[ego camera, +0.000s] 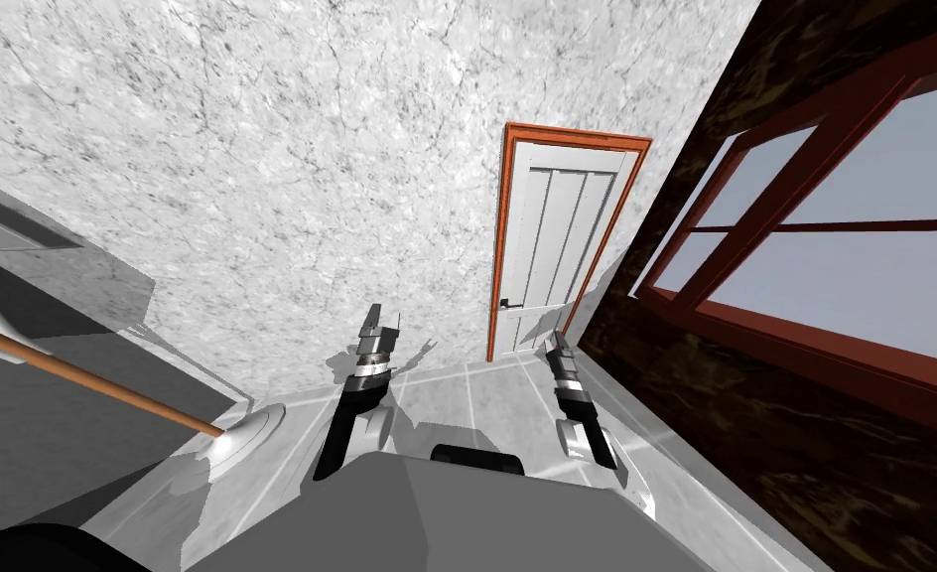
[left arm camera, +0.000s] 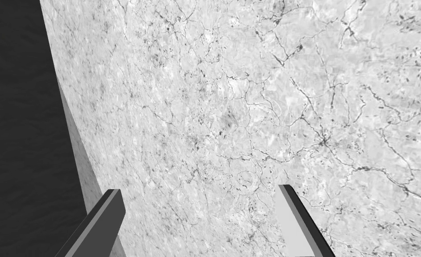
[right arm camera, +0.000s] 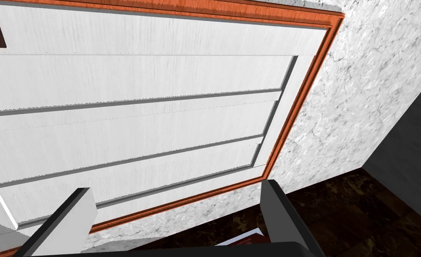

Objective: Pull the door open

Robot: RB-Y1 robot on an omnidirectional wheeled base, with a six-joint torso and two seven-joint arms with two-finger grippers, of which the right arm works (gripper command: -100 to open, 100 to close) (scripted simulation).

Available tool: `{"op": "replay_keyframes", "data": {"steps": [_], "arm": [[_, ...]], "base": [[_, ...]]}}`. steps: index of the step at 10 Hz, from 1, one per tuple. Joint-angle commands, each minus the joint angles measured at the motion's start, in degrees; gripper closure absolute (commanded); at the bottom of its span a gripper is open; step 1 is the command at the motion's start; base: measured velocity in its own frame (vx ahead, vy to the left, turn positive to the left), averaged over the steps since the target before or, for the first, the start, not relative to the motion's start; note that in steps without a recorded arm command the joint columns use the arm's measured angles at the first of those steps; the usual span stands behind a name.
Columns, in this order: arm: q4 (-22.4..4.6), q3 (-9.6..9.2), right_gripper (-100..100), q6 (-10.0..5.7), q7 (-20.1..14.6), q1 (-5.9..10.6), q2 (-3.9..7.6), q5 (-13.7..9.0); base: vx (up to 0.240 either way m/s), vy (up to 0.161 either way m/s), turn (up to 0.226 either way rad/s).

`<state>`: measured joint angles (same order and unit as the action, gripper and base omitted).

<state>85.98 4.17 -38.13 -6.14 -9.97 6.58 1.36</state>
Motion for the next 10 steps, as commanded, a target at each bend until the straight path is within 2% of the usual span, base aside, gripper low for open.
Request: {"op": "replay_keyframes", "data": {"steps": [1,5,6,7,10], "arm": [[-2.37,0.11,-100,-0.43,0.03,0.83,0.14,-0.21],[-9.73,0.5,-100,-1.78,0.08,3.54,0.61,-0.92],[-11.14,0.59,-100,-2.12,0.09,4.22,0.72,-1.09],[-11.57,0.59,-100,-2.12,0.09,4.22,0.72,-1.09],[-16.63,0.88,-100,-3.12,0.13,6.22,1.04,-1.62]], "base": [[0.043,-0.033,0.098],[0.075,-0.056,0.13],[0.077,-0.075,0.12],[0.053,-0.06,0.042],[0.069,-0.043,0.111]]}}
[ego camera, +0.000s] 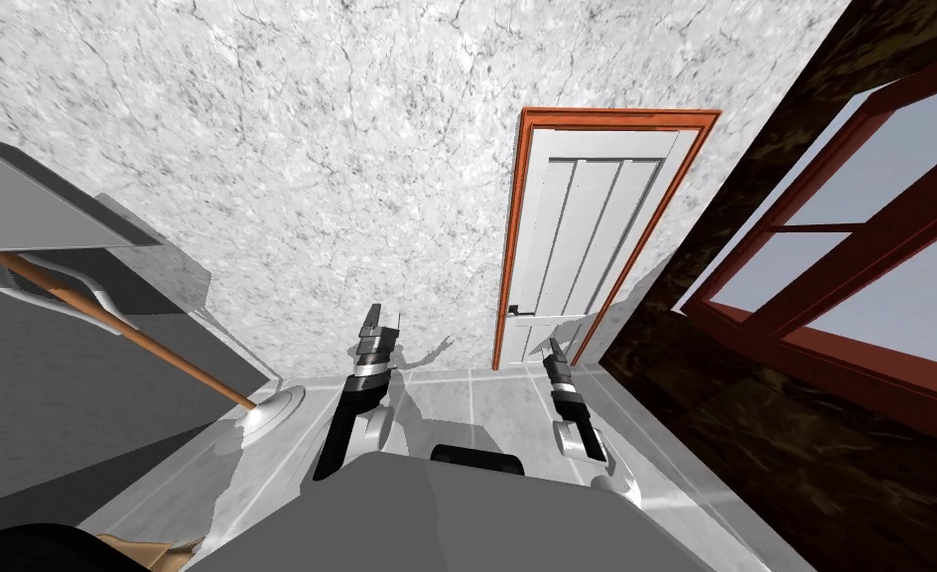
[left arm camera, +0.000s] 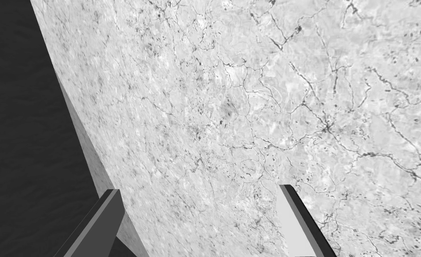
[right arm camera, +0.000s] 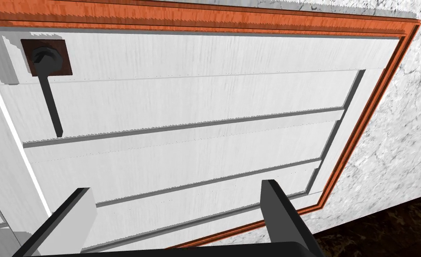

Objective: Pull the door open

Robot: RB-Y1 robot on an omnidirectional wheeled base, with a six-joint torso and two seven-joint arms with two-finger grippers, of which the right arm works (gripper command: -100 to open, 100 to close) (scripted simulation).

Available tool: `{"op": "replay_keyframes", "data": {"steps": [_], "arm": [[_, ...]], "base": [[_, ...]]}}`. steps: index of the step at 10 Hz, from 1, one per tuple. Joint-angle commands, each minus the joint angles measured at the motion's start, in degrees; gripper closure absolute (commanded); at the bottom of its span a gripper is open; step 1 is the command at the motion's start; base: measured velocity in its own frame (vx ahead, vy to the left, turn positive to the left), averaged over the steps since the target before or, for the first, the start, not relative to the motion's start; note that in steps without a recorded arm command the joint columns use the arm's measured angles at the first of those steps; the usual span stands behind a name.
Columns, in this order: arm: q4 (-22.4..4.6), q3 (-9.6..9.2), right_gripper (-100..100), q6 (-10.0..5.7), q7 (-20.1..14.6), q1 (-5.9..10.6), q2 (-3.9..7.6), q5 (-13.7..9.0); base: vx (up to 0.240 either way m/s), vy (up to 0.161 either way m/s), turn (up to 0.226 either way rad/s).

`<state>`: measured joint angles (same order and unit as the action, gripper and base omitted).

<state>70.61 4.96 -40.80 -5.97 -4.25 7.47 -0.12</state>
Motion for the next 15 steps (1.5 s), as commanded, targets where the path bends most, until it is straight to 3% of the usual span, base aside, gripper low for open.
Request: {"op": "replay_keyframes", "data": {"steps": [1,6,7,15], "arm": [[-1.64,0.09,-100,-0.44,-0.04,0.5,0.16,-0.13],[-10.3,0.55,-100,-2.05,0.02,3.73,0.65,-0.98],[-10.41,0.55,-100,-2.05,0.02,3.73,0.65,-0.98],[-23.12,1.21,-100,-4.39,0.1,8.42,1.3,-2.2]], "base": [[0.045,-0.048,0.048],[0.064,-0.068,0.117],[0.056,-0.051,0.031],[0.063,-0.065,0.106]]}}
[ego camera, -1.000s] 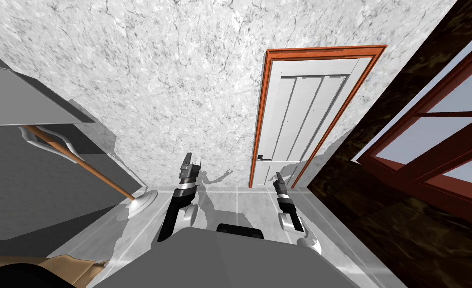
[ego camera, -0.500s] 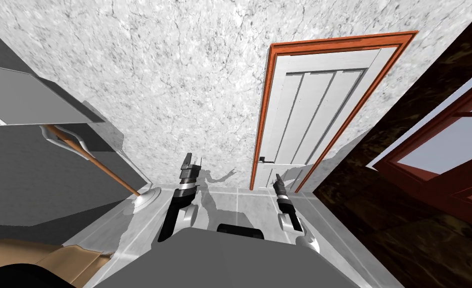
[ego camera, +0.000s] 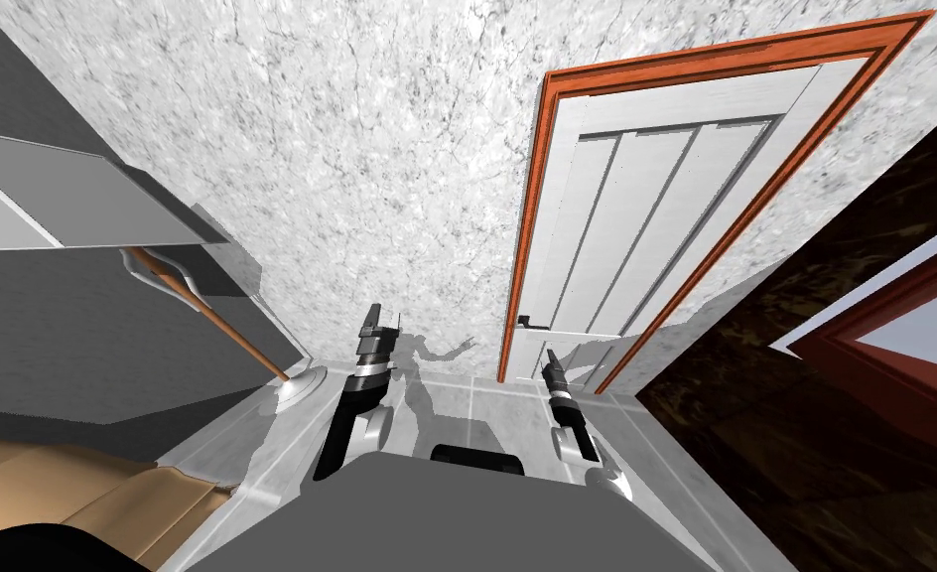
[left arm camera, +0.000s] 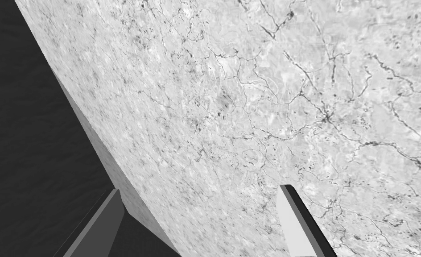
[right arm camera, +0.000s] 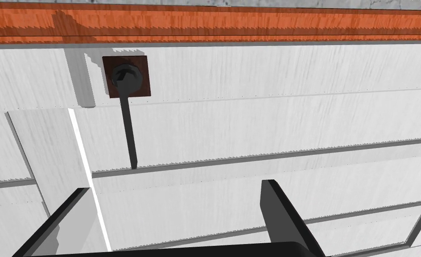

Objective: Pull the door open

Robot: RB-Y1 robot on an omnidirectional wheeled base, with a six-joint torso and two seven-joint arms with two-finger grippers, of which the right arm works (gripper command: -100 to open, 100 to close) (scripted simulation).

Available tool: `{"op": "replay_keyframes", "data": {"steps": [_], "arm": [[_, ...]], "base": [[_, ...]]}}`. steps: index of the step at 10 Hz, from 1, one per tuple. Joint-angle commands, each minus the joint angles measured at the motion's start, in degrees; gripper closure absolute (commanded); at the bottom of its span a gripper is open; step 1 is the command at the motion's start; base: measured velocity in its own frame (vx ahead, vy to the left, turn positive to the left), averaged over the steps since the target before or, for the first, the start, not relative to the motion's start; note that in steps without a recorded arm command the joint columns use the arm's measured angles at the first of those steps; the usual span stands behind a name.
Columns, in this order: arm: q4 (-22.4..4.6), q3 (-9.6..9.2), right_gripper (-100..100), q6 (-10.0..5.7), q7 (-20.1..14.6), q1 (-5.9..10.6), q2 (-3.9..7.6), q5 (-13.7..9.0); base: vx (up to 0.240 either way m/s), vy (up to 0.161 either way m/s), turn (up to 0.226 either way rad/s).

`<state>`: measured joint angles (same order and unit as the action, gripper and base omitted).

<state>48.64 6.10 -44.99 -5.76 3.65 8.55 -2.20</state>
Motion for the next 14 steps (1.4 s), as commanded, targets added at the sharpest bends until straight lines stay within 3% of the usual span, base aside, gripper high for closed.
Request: {"op": "replay_keyframes", "data": {"steps": [1,6,10,11,14], "arm": [[-2.53,0.15,-100,-0.46,-0.1,1.02,0.28,-0.26],[-9.92,0.53,-100,-1.81,-0.05,3.74,0.62,-0.97],[-13.84,0.74,-100,-2.54,-0.03,5.19,0.8,-1.35],[-16.01,0.85,-100,-2.93,-0.01,5.99,0.89,-1.56],[-17.9,0.95,-100,-3.39,-0.01,6.86,0.99,-1.7]], "base": [[0.067,-0.067,0.107],[0.063,-0.07,0.094],[0.051,-0.067,0.077],[0.058,-0.065,0.129],[0.042,-0.056,0.056]]}}
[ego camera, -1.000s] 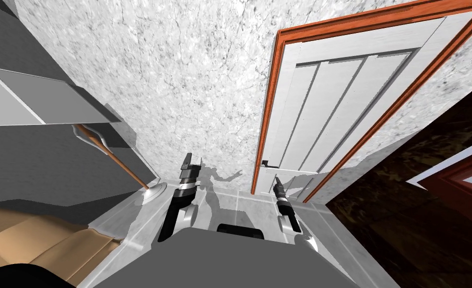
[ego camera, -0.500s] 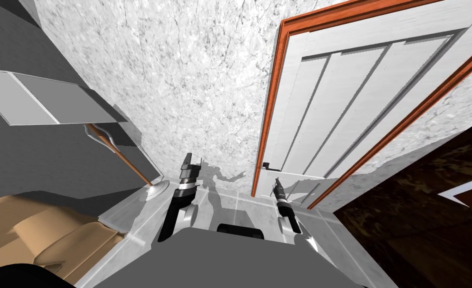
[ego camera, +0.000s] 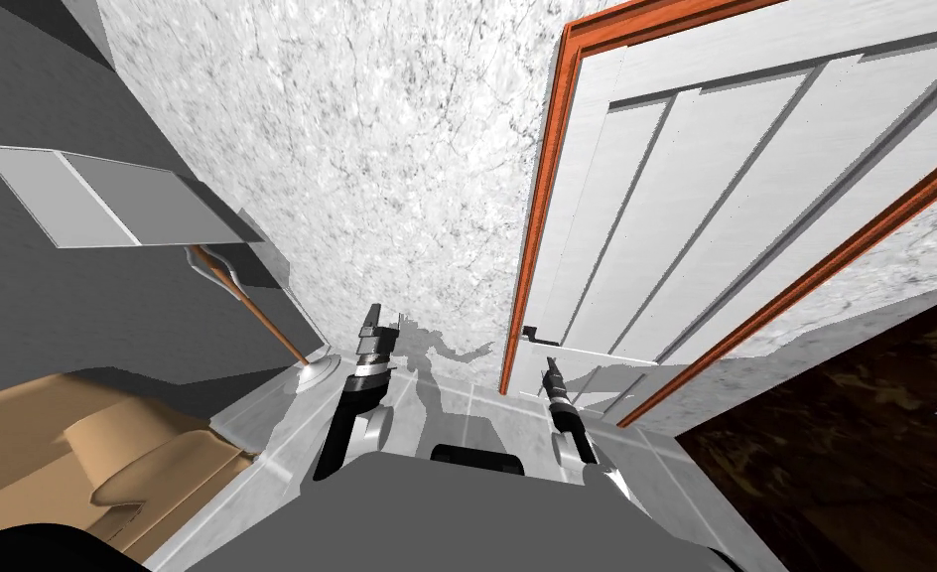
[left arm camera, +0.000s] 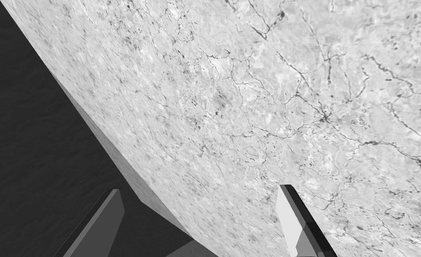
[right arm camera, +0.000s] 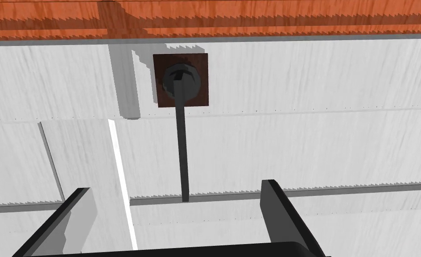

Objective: Pull the door open

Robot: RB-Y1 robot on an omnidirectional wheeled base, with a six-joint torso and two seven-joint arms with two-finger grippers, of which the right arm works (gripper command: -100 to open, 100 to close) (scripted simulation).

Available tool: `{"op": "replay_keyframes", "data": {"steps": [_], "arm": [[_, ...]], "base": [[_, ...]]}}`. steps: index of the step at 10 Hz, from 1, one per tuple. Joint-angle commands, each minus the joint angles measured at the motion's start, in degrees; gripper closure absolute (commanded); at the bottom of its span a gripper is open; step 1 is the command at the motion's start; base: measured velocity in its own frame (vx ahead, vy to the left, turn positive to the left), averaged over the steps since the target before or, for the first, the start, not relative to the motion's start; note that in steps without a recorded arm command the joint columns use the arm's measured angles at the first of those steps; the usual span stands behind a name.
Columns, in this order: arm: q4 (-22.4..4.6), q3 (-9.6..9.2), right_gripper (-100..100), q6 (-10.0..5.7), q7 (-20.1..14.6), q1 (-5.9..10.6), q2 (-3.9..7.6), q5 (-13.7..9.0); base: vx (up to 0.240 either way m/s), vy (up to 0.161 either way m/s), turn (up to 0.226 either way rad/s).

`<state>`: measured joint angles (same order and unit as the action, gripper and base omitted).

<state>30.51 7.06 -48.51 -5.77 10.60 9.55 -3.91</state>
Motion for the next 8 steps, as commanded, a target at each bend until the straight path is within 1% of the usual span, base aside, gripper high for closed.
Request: {"op": "replay_keyframes", "data": {"steps": [1,2,3,4,5,6,7,8], "arm": [[-0.38,0.41,-100,-0.68,-1.0,-0.78,1.16,-0.35],[-0.38,0.41,-100,-0.68,-1.0,-0.78,1.16,-0.35],[-0.38,0.41,-100,-0.68,-1.0,-0.78,1.16,-0.35],[-0.77,0.83,-100,-1.37,-2.02,-1.58,2.33,-0.7],[-1.06,1.15,-100,-1.89,-2.78,-2.17,3.21,-0.96],[-1.06,1.15,-100,-1.89,-2.78,-2.17,3.21,-0.96],[-1.51,1.62,-100,-2.68,-3.94,-3.08,4.55,-1.36],[-1.78,1.92,-100,-3.17,-4.67,-3.65,5.39,-1.61]], "base": [[0.115,0.014,0.144],[0.149,0.021,0.069],[0.093,0.017,-0.018],[0.13,0.036,0.109],[0.222,0.038,0.201],[0.16,0.007,0.05],[0.148,0.029,0.116],[0.176,0.034,0.161]]}}
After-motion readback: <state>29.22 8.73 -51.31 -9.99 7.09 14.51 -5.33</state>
